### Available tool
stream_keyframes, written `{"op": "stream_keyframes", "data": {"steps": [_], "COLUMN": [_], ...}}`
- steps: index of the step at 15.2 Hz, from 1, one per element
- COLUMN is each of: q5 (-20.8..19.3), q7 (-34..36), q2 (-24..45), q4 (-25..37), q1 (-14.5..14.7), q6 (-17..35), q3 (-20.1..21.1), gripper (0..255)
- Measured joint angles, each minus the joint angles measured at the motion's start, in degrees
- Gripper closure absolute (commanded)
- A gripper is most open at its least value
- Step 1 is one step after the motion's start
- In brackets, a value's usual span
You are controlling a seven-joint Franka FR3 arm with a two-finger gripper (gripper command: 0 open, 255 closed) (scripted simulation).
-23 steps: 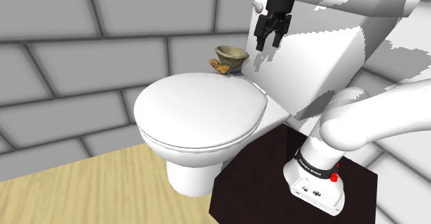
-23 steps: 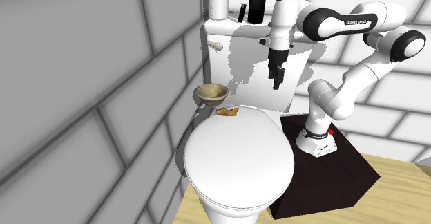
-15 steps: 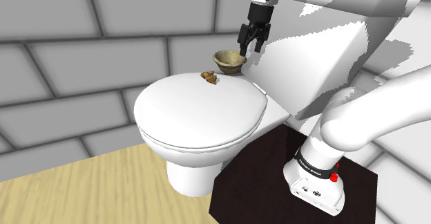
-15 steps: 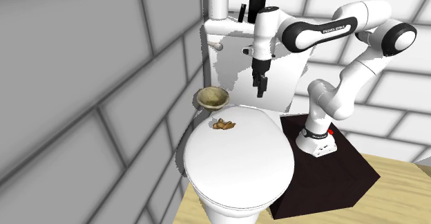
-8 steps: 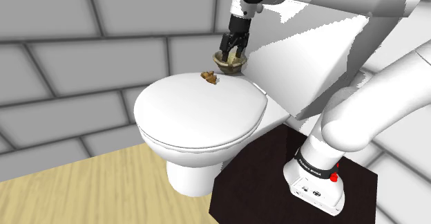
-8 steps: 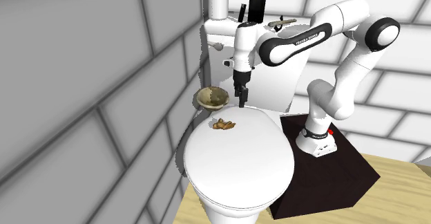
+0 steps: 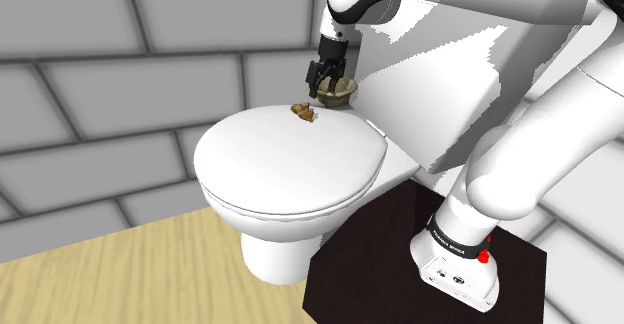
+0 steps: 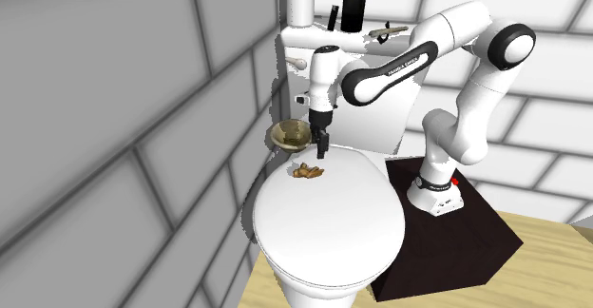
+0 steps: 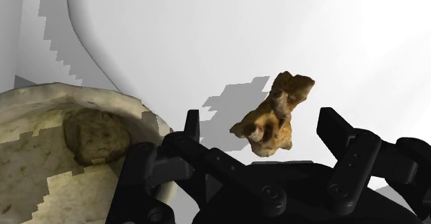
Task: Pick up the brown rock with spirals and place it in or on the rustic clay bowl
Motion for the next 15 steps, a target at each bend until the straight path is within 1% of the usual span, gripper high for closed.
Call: {"op": "stream_keyframes", "data": {"steps": [4,9,10,15], "q5": [0.3,0.3,0.3,0.3], "q7": [-0.3,-0.3,-0.3,-0.3], "q2": [1.1,1.1,1.1,1.1], "q4": [-1.5,-1.8,-1.8,-1.8], "q1": [0.1,0.1,0.1,0.1], "q6": [2.6,2.9,2.9,2.9], "q3": [0.0,0.0,0.0,0.0], "gripper": [0,0,255,255]}}
